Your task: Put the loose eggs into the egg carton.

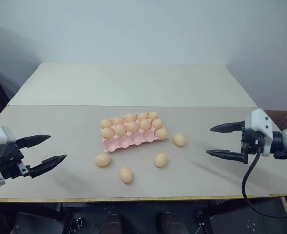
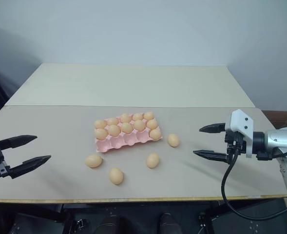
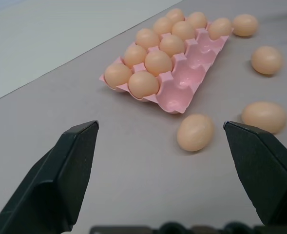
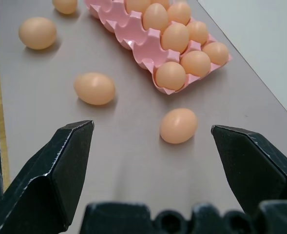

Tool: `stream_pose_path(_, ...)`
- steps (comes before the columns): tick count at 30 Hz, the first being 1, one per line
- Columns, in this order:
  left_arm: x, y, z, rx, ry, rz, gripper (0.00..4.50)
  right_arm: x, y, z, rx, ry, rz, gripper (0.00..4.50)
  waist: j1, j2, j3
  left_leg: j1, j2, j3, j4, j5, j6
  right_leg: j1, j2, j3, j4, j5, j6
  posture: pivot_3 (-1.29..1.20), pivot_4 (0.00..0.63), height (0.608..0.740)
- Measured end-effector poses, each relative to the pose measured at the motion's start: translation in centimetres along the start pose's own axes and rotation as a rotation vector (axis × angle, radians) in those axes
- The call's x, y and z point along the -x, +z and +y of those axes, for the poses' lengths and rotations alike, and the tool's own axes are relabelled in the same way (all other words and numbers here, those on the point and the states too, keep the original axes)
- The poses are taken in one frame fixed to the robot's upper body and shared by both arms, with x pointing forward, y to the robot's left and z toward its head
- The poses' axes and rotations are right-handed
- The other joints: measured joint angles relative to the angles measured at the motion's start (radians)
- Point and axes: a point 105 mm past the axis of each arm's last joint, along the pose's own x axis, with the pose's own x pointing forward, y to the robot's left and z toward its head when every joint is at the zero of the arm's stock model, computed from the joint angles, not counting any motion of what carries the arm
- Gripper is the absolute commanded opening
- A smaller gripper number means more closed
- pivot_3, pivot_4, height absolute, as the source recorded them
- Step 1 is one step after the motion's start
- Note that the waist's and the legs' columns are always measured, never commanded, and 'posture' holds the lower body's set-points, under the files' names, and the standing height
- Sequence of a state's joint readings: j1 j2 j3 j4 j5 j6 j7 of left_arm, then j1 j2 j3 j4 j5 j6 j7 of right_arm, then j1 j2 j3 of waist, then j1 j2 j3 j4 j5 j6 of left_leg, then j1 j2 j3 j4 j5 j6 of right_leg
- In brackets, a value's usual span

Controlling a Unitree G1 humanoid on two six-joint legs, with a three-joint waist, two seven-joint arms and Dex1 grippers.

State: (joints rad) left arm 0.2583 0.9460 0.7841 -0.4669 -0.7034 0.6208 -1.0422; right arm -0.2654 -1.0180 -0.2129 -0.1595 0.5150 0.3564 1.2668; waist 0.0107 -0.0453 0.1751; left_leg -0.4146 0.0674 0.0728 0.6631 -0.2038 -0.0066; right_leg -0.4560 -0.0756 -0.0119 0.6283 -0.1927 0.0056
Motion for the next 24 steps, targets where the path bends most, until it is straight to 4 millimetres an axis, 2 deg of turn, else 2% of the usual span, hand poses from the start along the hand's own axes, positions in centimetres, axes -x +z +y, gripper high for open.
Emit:
stream_pose_path(10,-0.9,0.3,-0.6,-0.016,-0.045,-0.013,4.48,-0.6,0.1,-0.4,0.022,-0.007,0.02,4.5,-0.004,0.0,0.0,0.001,0.0,0.0,0.0,0.0,0.0,0.0,0.0,0.0,0.0,0.0,0.0,0.0,0.15,0.74)
stream_pose_path(12,-1.0,0.7,-0.5,-0.028,-0.048,-0.028,4.48,-1.6,0.0,-0.6,0.035,-0.005,0.02,4.5,-0.005,0.0,0.0,0.001,0.0,0.0,0.0,0.0,0.0,0.0,0.0,0.0,0.001,0.0,0.0,0.0,0.15,0.74)
stream_pose_path(16,-1.5,0.9,-0.7,-0.036,-0.067,-0.032,4.48,-5.1,-0.8,-1.0,0.038,0.019,0.021,4.5,-0.012,0.0,0.0,0.0,0.0,0.0,0.0,0.0,0.0,0.0,0.0,0.0,0.001,0.0,0.0,0.0,0.15,0.74)
stream_pose_path(19,-1.8,0.9,-0.7,-0.033,-0.081,-0.035,4.48,-7.7,-1.6,-2.0,0.035,0.004,0.047,4.5,-0.017,0.0,0.0,-0.001,0.0,0.0,0.0,0.0,0.0,0.0,0.001,0.0,0.001,0.0,0.0,0.0,0.15,0.74)
stream_pose_path(24,-1.9,0.9,-0.7,-0.035,-0.083,-0.035,4.48,-10.6,-3.9,-3.1,0.006,-0.035,0.143,4.5,-0.022,0.0,0.0,-0.001,0.0,0.0,0.0,0.0,0.0,0.0,0.001,0.0,0.001,0.001,0.0,0.0,0.15,0.74)
